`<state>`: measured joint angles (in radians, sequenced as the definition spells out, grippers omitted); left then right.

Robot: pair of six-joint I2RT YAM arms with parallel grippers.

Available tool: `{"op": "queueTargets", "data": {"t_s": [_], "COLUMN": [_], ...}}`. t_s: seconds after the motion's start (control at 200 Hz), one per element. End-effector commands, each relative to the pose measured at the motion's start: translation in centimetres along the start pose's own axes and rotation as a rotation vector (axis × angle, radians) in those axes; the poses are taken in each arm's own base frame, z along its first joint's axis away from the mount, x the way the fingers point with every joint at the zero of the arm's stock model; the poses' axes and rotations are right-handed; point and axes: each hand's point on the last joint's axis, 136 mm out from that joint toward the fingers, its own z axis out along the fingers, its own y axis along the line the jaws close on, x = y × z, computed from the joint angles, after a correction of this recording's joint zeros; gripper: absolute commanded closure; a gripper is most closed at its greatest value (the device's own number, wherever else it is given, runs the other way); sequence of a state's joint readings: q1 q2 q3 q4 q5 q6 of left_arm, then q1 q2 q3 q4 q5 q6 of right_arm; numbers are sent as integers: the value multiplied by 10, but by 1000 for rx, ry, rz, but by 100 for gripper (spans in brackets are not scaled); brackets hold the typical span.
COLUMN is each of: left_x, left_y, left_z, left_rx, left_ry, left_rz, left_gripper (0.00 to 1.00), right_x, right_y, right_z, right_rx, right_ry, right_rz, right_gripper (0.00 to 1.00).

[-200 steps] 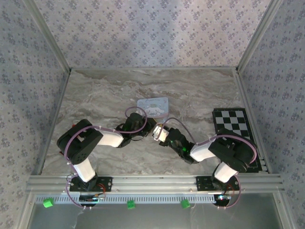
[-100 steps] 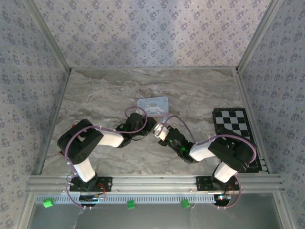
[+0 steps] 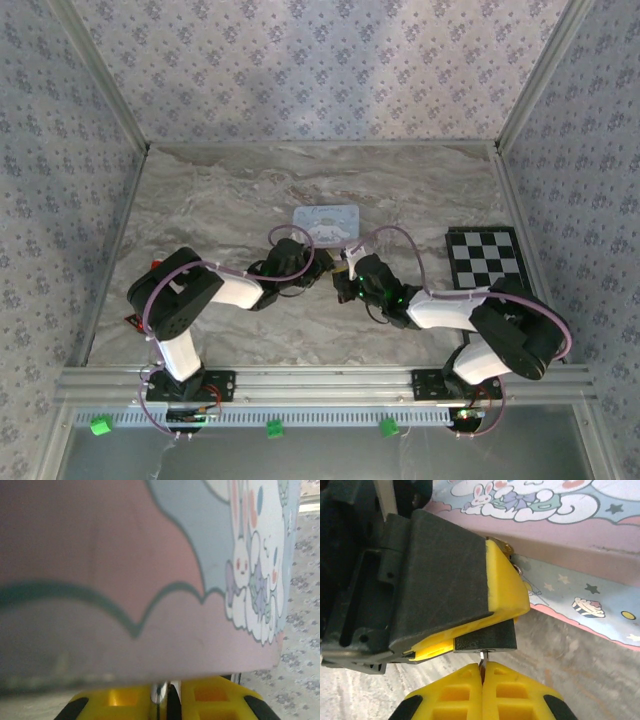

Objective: Unlock a padlock with a key

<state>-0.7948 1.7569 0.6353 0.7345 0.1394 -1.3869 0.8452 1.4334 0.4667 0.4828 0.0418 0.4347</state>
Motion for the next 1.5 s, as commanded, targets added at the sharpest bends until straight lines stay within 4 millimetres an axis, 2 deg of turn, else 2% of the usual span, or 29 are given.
{"op": "queueTargets", "data": {"t_s": [0.0,0.115,0.275,0.505,0.67,0.9,1.154,1.334,1.389,1.494], "left_x": [-9,-15,-19,-19,-23,-35,-41,-50,-55,-68], "left_y": [13,16,15,13,12,6,-4,-4,-3,5], "left_z": [3,-4,-9,-10,-18,-40,-56,-71,-77,-95], "left_rx": [-102,-149,-168,-155,-138,-134,-124,-154,-161,-165], "left_ry": [-36,-65,-77,-76,-95,-138,-146,-163,-169,-195], "left_rz": [23,66,97,120,127,179,255,306,323,324], "left_gripper": [100,99,83,67,55,38,34,34,34,33], "right_x": [2,6,13,22,32,39,40,44,43,41], "right_y": [29,32,29,32,19,3,-7,-14,-14,-16], "right_z": [-6,-8,-6,0,3,6,7,6,6,6], "right_rx": [-109,-119,-107,-114,-55,3,37,54,46,41], "right_ry": [57,46,62,74,86,108,106,129,129,136], "right_rz": [147,196,260,331,373,401,413,417,419,414], "right_gripper": [100,100,100,100,100,100,100,100,97,87]}}
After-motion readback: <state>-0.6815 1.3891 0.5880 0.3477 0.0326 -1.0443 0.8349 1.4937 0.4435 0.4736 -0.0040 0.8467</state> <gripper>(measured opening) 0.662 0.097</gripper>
